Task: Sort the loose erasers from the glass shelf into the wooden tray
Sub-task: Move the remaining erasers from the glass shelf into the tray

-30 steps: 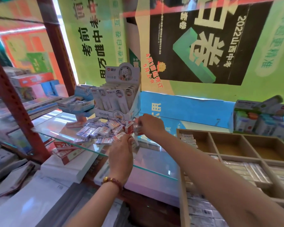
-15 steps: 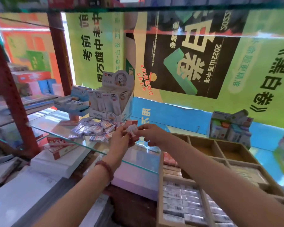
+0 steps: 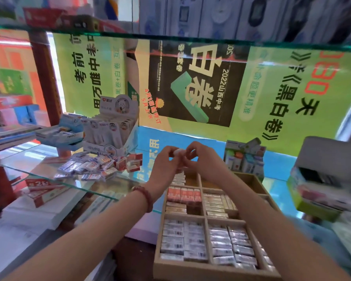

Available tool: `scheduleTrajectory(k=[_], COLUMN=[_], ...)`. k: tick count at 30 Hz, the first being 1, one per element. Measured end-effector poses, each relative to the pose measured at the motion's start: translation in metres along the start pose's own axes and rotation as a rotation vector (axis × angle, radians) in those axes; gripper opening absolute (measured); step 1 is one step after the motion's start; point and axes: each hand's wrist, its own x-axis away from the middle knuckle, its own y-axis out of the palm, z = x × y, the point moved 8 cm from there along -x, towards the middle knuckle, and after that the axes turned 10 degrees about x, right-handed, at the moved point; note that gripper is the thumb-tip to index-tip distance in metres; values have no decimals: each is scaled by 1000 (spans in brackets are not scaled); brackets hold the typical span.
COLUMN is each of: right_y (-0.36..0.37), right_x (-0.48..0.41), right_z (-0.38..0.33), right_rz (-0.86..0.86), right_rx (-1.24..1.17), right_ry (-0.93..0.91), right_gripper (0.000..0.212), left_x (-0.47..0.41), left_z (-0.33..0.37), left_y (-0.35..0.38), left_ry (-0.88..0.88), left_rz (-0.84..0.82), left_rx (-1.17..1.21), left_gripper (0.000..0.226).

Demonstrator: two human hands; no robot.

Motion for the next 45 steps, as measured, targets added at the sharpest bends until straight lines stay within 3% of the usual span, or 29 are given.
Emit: scheduleTrajectory(k=[3, 7, 10, 12, 18, 32, 45], right_y=[7, 14, 22, 33, 48, 50, 60], right_x=[0, -6, -12, -19, -32, -40, -37], right_z=[16, 36, 54, 60, 61, 35, 50], right_rz=[3, 53, 46, -11, -175, -133, -139], right_rx=[-132, -36, 19, 20, 301, 788, 550], right_ry=[17, 18, 104, 119, 120, -47, 100], right_gripper=[25, 26, 33, 32, 29, 25, 25], left_x=[-1, -2, -4, -1, 5, 5, 7], left_z=[-8, -28, -52, -65, -71, -71, -67], left_y=[5, 13, 2, 1, 17, 15, 16], left_ry=[31, -6, -76, -22, 96, -1, -30], left_rz=[22, -15, -13, -113, -321, -362, -359], left_rx=[-18, -139, -601, -872, -1049, -1072, -1083], left_gripper=[17, 29, 38, 38, 48, 38, 39])
